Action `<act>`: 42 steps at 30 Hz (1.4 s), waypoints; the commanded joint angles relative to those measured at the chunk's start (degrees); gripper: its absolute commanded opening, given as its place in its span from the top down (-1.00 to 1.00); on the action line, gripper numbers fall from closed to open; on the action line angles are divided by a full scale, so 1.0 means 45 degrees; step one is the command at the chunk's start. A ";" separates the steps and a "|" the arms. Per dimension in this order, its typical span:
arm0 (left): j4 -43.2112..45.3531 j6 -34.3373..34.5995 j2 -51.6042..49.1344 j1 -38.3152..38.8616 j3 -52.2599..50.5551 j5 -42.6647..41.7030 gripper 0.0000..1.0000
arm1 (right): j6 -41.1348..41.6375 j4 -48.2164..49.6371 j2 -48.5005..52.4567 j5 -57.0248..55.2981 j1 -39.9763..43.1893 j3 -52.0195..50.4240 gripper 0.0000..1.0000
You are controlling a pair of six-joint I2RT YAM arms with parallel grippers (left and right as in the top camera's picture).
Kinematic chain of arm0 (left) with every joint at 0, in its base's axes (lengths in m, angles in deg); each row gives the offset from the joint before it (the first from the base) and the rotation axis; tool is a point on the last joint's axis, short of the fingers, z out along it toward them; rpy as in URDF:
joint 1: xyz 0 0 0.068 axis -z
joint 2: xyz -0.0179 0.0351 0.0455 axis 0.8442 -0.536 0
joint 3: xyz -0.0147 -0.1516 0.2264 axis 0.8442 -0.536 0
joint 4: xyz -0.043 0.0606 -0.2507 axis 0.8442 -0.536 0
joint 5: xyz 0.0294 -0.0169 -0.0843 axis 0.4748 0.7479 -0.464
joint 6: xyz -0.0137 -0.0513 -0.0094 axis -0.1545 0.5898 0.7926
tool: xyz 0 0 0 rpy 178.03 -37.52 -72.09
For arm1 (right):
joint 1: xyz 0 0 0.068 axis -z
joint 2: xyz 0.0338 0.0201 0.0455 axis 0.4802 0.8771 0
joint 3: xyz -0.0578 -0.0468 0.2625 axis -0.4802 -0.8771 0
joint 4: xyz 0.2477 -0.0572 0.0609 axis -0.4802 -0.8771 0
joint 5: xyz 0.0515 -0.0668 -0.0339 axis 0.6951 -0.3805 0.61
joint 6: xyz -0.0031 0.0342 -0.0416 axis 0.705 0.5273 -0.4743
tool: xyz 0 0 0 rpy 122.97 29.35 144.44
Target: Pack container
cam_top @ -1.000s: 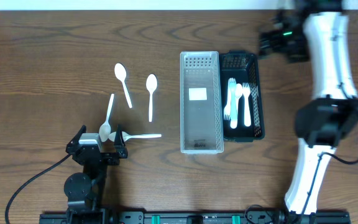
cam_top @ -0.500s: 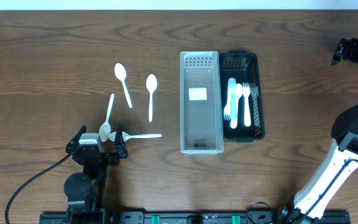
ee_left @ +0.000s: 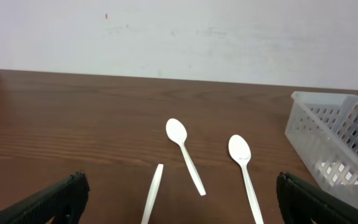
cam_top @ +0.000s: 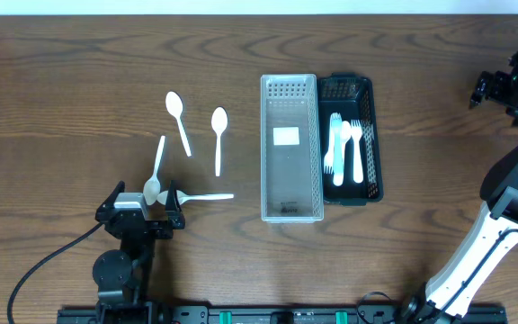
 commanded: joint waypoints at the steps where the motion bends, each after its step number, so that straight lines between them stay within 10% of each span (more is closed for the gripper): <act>1: 0.0204 0.0413 0.0010 -0.0063 -0.0296 -0.0879 -0.96 | -0.0049 0.0068 -0.0107 0.0000 0.0024 -0.0063 -0.98; 9: -0.0967 0.0865 -0.1491 -0.0063 0.1647 -0.1180 -0.96 | -0.0049 0.0068 -0.0107 -0.0005 0.0024 -0.0063 -0.99; 25: -1.0239 -0.0413 -1.5465 -0.0058 1.4479 -0.4090 -0.96 | -0.0049 0.0068 -0.0107 0.0000 0.0024 -0.0063 -0.99; 29: -1.3323 0.1520 -1.7680 -0.0058 1.6563 -0.2259 -0.96 | -0.0049 0.0068 -0.0107 0.0000 0.0024 -0.0063 -0.98; 37: -1.3206 0.6275 -1.9137 -0.0024 1.6942 -0.6897 -0.96 | -0.0049 0.0068 -0.0107 0.0000 0.0024 -0.0063 -0.98; 42: -1.6563 1.6708 -1.9147 0.0175 1.6932 -0.1787 -0.96 | -0.0049 0.0068 -0.0107 -0.0005 0.0024 -0.0063 -0.99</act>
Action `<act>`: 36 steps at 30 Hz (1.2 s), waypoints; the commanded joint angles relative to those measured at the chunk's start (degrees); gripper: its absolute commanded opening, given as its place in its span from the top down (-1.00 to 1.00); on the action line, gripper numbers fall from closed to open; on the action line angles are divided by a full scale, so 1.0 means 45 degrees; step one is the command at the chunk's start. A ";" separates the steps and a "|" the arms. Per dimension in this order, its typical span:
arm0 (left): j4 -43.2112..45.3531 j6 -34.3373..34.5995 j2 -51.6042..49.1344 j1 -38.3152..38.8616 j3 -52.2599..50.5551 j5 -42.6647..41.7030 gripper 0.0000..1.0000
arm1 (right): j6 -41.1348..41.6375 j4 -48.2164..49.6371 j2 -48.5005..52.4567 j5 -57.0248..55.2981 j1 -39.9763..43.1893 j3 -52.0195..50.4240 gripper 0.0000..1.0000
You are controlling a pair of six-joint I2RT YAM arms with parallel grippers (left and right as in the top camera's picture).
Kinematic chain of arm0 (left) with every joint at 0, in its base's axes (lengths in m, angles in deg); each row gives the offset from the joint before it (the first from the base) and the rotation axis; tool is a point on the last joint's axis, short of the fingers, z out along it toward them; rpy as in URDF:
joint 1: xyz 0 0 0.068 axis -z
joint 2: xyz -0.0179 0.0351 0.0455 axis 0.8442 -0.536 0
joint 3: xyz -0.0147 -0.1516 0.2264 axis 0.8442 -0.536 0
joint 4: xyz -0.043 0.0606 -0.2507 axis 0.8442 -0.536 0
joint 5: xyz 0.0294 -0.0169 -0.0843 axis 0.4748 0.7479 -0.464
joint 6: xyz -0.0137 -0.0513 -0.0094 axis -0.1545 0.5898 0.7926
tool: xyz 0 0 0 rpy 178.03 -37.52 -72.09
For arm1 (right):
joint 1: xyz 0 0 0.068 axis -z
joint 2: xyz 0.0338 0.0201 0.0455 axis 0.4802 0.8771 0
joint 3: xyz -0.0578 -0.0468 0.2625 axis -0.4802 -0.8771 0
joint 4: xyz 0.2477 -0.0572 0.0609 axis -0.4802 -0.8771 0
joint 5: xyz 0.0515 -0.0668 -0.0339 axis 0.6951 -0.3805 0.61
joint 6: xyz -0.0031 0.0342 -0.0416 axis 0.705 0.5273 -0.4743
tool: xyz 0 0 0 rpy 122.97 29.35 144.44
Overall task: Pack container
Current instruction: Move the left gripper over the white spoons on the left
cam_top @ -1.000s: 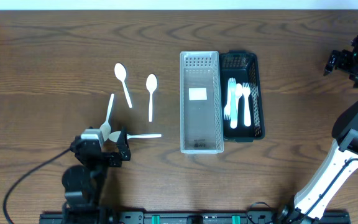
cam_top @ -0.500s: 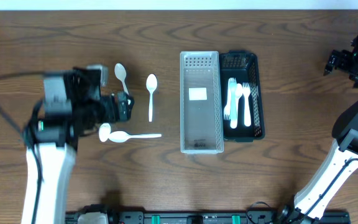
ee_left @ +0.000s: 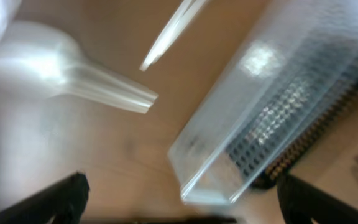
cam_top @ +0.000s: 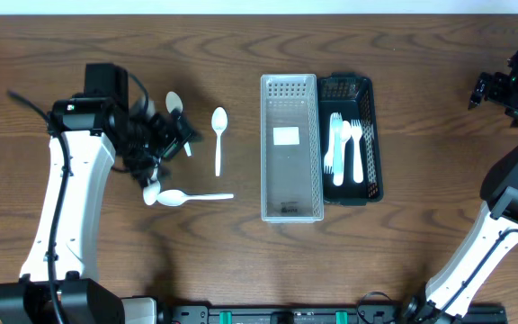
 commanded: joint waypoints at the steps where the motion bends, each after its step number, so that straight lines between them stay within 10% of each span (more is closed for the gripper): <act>1: -0.1719 0.8748 0.0049 0.0223 0.0151 0.3701 -0.96 | -0.0049 0.0029 -0.0107 -0.0015 0.0024 -0.0005 -0.99; 4: -0.2297 1.1128 0.0049 0.0403 0.0136 0.5163 -0.96 | -0.0049 0.0029 -0.0107 -0.0015 0.0024 -0.0005 -0.98; 36: 0.4643 1.0982 -0.2176 0.2773 -0.3740 0.4017 -0.96 | -0.0049 0.0029 -0.0107 -0.0015 0.0024 -0.0005 -0.99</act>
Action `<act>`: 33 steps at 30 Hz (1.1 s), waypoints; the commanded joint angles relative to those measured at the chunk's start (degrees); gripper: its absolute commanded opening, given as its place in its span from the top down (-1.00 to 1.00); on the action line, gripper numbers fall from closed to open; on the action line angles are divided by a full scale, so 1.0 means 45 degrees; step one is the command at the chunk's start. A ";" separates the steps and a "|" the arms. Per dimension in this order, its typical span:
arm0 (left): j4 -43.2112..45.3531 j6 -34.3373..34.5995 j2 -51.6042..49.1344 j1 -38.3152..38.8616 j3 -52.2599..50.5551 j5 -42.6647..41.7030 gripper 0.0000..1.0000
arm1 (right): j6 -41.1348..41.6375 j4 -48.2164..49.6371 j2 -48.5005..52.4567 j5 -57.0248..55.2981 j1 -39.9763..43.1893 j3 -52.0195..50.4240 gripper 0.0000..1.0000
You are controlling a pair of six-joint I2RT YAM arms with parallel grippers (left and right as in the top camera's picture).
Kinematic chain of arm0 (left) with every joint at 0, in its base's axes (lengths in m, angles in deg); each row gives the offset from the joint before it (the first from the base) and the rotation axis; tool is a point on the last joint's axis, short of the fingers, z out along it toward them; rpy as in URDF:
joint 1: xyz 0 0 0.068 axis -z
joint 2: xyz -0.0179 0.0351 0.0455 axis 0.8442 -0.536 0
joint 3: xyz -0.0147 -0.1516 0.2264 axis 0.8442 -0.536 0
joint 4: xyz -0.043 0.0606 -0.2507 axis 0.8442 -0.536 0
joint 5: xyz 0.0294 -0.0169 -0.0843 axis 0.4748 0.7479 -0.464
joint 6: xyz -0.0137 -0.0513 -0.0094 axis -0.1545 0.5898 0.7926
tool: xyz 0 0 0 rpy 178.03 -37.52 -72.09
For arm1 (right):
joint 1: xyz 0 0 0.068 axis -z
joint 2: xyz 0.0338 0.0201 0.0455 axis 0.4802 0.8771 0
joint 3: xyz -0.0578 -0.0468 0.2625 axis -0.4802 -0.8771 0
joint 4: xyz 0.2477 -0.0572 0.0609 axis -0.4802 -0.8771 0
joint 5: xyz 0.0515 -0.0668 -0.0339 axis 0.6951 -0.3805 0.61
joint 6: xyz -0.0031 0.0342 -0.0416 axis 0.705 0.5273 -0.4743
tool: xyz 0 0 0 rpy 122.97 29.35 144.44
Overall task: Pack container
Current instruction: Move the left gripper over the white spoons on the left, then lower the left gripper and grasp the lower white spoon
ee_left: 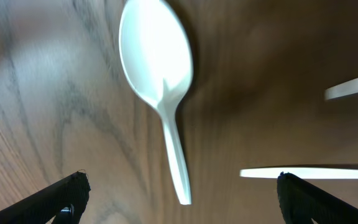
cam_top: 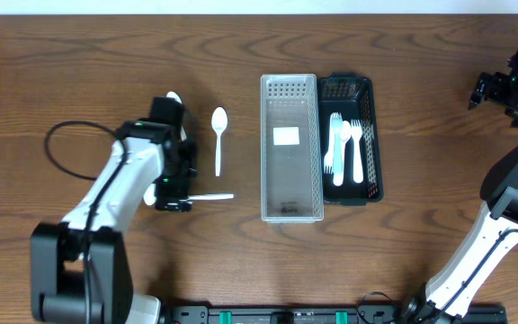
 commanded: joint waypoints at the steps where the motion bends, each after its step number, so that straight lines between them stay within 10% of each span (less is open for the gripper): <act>1: -0.0039 0.0374 -0.0583 0.0243 -0.0097 -0.0282 -0.96 | -0.0049 0.0029 -0.0107 -0.0019 0.0024 -0.0005 -0.99; 33: 0.1574 -0.0112 -0.1073 0.0180 -0.1613 0.0505 -0.96 | -0.0049 0.0029 -0.0107 -0.0019 0.0024 -0.0005 -0.99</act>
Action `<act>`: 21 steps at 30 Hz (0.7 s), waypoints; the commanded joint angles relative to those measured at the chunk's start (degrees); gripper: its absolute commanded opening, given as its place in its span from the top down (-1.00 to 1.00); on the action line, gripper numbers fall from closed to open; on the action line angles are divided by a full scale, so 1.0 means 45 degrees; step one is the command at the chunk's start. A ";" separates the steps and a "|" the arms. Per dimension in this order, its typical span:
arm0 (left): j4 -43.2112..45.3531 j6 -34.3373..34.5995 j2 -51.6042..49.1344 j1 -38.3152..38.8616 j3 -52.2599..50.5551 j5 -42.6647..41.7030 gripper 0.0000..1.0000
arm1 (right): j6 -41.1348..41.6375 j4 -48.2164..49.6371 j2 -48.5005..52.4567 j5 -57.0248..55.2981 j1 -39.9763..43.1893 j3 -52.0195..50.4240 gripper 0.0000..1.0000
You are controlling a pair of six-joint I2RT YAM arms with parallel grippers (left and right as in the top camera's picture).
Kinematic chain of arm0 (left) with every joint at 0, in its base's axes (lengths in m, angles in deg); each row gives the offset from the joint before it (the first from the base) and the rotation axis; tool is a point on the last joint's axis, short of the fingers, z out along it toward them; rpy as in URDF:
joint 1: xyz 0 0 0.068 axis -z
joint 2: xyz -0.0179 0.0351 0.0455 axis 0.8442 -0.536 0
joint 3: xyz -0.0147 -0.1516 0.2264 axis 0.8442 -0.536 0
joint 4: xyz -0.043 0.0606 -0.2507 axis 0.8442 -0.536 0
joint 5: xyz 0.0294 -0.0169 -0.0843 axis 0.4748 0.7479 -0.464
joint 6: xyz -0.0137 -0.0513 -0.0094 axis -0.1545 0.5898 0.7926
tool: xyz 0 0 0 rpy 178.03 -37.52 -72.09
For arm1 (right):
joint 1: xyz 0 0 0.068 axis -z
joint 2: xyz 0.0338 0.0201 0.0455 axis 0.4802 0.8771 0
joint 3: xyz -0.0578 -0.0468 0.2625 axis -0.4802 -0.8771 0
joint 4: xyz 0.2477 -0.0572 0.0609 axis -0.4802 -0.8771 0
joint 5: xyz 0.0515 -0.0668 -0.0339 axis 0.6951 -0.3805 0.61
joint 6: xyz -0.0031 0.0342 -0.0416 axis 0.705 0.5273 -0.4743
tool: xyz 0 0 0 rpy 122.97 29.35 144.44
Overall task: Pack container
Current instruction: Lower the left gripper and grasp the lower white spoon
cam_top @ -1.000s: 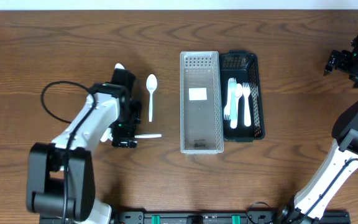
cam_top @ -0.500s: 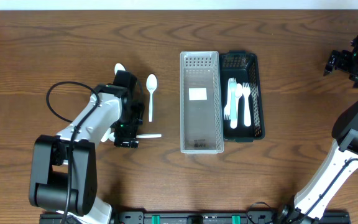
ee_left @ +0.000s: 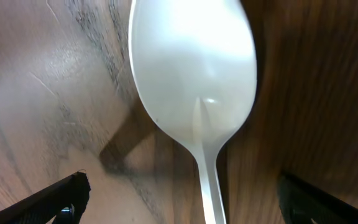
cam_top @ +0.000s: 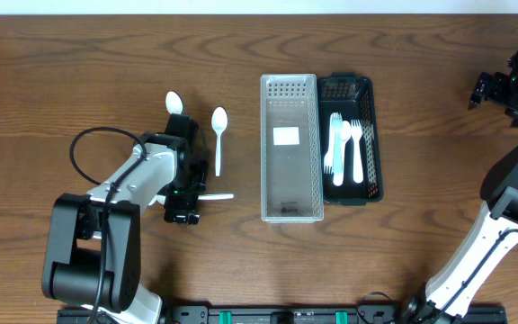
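Note:
A white plastic spoon (ee_left: 194, 68) lies on the wood and fills the left wrist view, its handle (ee_left: 210, 186) running down between my left gripper's fingers (ee_left: 55, 199). My left gripper (ee_left: 182, 208) is open, low over the spoon and straddling the handle. From overhead the left gripper (cam_top: 181, 200) covers that spoon's bowl, and a white handle (cam_top: 216, 196) pokes out to its right. Two more spoons (cam_top: 218, 135) (cam_top: 175, 103) lie behind it. The clear container (cam_top: 290, 148) stands mid-table. My right gripper (cam_top: 484, 88) hangs at the far right edge, too small to read.
A black basket (cam_top: 371, 135) holding white forks and spoons (cam_top: 344, 148) stands against the clear container's right side. The left arm's cable (cam_top: 84, 148) loops over the table to the left. The right arm (cam_top: 511, 198) runs along the right edge.
My left gripper has come down closer to the spoon, whose bowl now fills the wrist view. From overhead it has shifted slightly toward the front right. It is still open.
My left gripper first sat at the table's front edge, facing the loose spoons. It then reached out over the spoons at the left. After that it hung above one spoon, and now it is low over it with the fingers either side of the handle.

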 commanded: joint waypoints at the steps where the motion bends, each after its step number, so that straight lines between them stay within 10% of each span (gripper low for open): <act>1: 0.0112 0.0131 -0.0087 -0.0058 -0.0214 0.0631 -0.96 | -0.0049 0.0029 -0.0107 -0.0019 0.0024 -0.0005 -0.98; 21: 0.0835 0.0087 -0.0107 -0.0053 -0.0826 0.0534 -0.96 | -0.0049 0.0029 -0.0107 -0.0019 0.0024 -0.0005 -0.98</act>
